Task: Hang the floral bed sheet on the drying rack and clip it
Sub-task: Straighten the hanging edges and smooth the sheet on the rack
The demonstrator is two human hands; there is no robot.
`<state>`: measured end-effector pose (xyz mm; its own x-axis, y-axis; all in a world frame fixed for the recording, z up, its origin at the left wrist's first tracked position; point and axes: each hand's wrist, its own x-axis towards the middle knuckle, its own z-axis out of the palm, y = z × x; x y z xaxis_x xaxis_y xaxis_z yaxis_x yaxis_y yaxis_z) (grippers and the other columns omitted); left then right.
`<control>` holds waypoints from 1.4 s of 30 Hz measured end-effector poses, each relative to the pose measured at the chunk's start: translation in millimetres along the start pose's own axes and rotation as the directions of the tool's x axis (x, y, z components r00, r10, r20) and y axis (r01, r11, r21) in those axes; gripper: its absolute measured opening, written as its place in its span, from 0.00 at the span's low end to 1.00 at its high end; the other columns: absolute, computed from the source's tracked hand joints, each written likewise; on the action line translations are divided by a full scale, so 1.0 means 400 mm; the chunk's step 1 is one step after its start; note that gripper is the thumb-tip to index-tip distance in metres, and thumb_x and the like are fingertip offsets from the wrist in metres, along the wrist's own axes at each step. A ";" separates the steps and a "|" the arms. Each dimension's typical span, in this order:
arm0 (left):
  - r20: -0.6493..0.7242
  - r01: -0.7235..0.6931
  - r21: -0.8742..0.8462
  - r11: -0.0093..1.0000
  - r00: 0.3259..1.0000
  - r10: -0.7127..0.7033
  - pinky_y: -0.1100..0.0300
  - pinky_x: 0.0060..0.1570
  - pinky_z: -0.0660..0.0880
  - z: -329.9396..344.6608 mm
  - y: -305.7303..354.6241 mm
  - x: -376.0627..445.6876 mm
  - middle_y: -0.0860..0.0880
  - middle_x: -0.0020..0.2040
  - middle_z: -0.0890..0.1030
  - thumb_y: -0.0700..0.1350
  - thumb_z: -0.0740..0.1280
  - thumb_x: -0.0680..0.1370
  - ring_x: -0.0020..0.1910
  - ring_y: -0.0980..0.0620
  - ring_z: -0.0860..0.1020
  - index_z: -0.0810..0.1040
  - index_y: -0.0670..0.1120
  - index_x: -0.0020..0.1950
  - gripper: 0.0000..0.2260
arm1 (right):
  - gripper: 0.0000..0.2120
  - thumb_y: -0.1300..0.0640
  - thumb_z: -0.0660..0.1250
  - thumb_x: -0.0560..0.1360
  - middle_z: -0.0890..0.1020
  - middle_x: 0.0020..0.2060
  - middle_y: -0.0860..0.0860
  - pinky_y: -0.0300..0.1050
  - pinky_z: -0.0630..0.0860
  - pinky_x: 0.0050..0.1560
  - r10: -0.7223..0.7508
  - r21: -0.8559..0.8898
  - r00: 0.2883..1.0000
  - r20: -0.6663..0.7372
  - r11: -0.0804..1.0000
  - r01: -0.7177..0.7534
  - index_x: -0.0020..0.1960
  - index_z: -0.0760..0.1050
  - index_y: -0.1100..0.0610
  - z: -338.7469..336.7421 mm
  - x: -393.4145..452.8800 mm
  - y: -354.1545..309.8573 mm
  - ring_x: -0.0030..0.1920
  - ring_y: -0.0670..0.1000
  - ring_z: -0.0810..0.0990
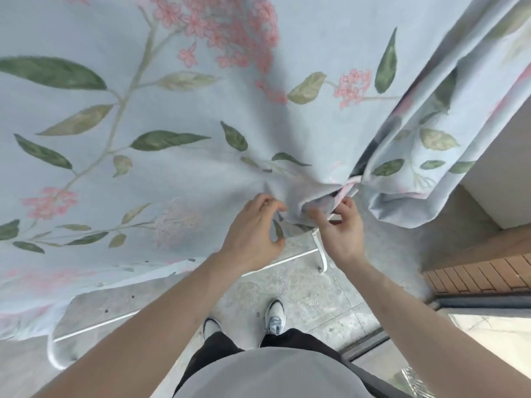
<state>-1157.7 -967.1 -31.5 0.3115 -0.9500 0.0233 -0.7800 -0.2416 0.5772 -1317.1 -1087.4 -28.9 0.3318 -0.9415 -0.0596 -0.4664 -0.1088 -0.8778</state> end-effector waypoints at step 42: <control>0.220 0.005 0.114 0.993 0.975 -0.030 0.54 0.57 0.74 -0.055 -0.038 0.025 0.58 0.72 0.71 0.47 0.67 0.80 0.67 0.51 0.73 0.73 0.57 0.41 0.09 | 0.12 0.42 0.67 0.81 0.79 0.39 0.47 0.37 0.76 0.38 0.612 0.841 0.771 0.175 0.314 -0.440 0.47 0.75 0.51 -0.170 0.307 0.113 0.32 0.46 0.76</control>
<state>-1130.7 -968.8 -22.2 0.2074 -0.9626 -0.1745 -0.8355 -0.2671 0.4802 -1353.1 -1229.6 -43.4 0.1145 -0.7368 -0.6663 0.3969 0.6488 -0.6493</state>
